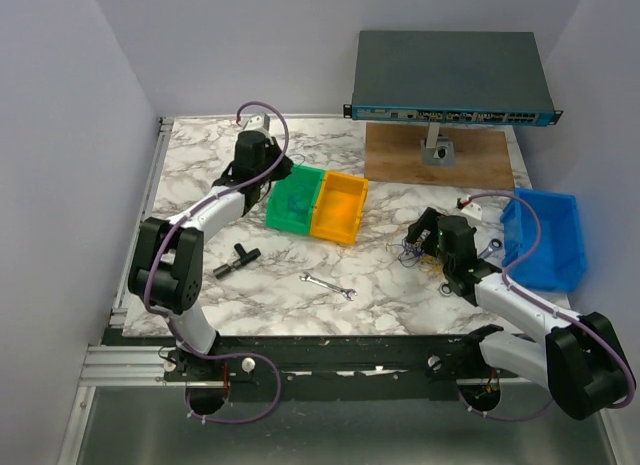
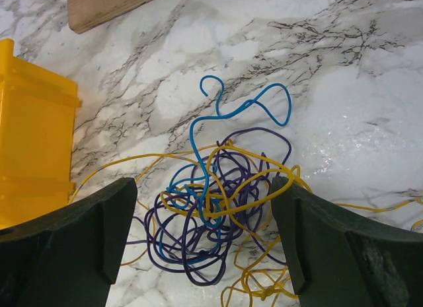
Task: Untangle the cables
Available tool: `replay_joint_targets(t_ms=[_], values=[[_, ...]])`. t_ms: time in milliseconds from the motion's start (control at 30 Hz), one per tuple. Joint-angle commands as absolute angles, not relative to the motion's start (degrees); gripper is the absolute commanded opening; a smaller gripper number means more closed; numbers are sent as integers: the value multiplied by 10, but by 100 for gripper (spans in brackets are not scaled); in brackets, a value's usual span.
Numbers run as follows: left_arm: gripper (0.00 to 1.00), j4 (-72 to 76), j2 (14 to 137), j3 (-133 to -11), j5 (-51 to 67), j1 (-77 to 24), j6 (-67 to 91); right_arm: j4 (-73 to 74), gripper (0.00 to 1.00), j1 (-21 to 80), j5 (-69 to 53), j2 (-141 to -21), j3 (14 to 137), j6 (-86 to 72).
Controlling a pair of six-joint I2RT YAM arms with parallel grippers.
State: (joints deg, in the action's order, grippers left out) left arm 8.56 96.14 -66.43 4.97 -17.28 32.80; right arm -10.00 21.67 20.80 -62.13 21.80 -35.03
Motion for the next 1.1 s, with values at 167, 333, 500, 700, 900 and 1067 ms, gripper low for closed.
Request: replay_joint_targets(t_ms=[167,333,500,700,900,1067], values=[[0,165,1021,-604,30,-196,354,-115,90,217,228,-616,211,-357],[0,85,1051,-620,43,-202,370,-113,90,217,229,-615,211,-357],[0,20,1070,-653,48,-205,369,-113,90,217,226,-621,213,-357],[30,-95,1073,-724,29,-207,347,-110,90,217,222,-632,218,-357],[55,-113,1009,-712,4,-208,329,-110,90,217,221,-634,219,-357],[60,-144,965,-718,4,-223,307,-110,90,217,215,-636,220,-355]])
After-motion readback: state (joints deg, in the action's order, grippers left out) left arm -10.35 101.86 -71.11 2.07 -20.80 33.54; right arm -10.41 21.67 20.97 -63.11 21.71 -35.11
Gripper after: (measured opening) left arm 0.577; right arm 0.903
